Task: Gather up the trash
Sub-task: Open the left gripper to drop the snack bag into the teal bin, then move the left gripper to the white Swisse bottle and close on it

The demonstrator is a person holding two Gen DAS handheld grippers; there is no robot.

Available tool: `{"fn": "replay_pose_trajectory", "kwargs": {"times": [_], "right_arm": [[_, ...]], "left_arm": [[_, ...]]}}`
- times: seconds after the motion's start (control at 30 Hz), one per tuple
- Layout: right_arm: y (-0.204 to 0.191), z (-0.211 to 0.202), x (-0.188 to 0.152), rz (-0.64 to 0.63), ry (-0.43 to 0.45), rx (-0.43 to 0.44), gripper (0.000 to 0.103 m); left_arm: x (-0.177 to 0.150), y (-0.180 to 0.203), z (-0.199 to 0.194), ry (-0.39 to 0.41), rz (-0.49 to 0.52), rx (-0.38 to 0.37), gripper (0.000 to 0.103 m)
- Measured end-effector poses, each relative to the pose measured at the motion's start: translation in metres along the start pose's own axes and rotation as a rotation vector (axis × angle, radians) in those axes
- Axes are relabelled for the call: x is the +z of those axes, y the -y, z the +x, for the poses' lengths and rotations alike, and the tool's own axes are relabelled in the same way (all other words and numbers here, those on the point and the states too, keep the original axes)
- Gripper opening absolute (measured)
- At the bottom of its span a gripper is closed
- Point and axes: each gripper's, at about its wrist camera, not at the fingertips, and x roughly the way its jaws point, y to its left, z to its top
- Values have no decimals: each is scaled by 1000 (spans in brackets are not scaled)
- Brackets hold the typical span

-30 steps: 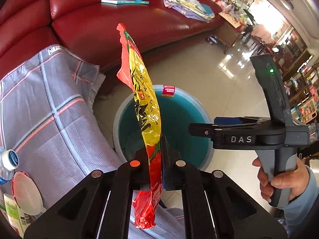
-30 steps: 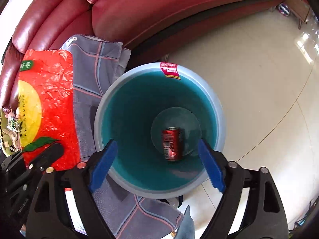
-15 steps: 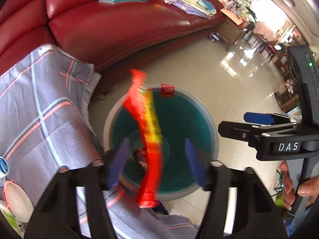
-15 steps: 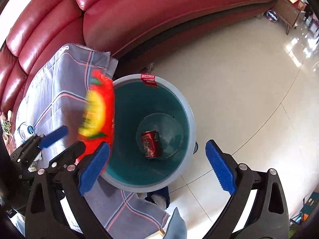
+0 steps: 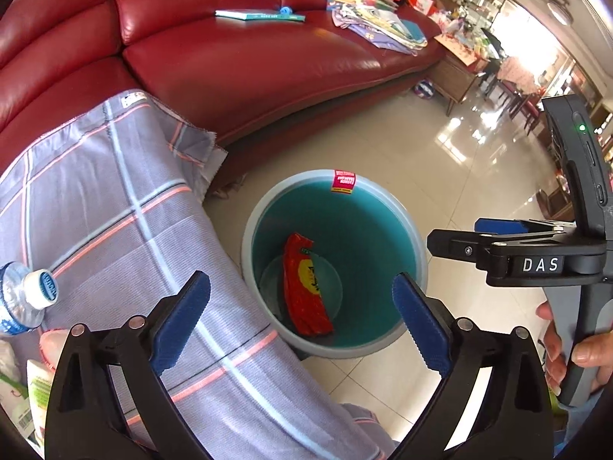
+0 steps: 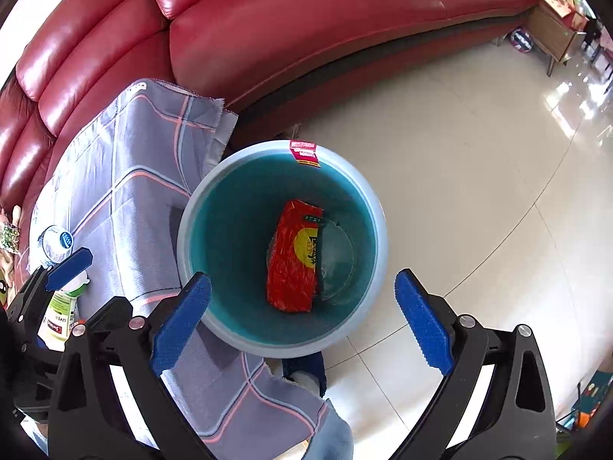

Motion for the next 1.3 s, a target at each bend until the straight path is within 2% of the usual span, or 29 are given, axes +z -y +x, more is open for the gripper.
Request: {"fn": "replay_pose_trajectory", "kwargs": {"times": [0.43,0.73,0.87,1.03,1.3], "right_arm": [[-50,-31,-39,-53,29,-9,93],[-114,-37,-67,-170,20,15,93],[-139,-26,-78,-214,-4,16,93],[-167,-4,-94,-278,-60,13,93],[-206,21,-119,-363,-110,20,93]], "left_arm": [[-43,-39,-58,56,-59,31,99],[-81,-95,-106,92,-87,152,99],[-98,-130,-113,60,-112,217,99],[-113,-160,-116,7,-105,258,99],[-118,-170,-111,-18,-84,229,96]]}}
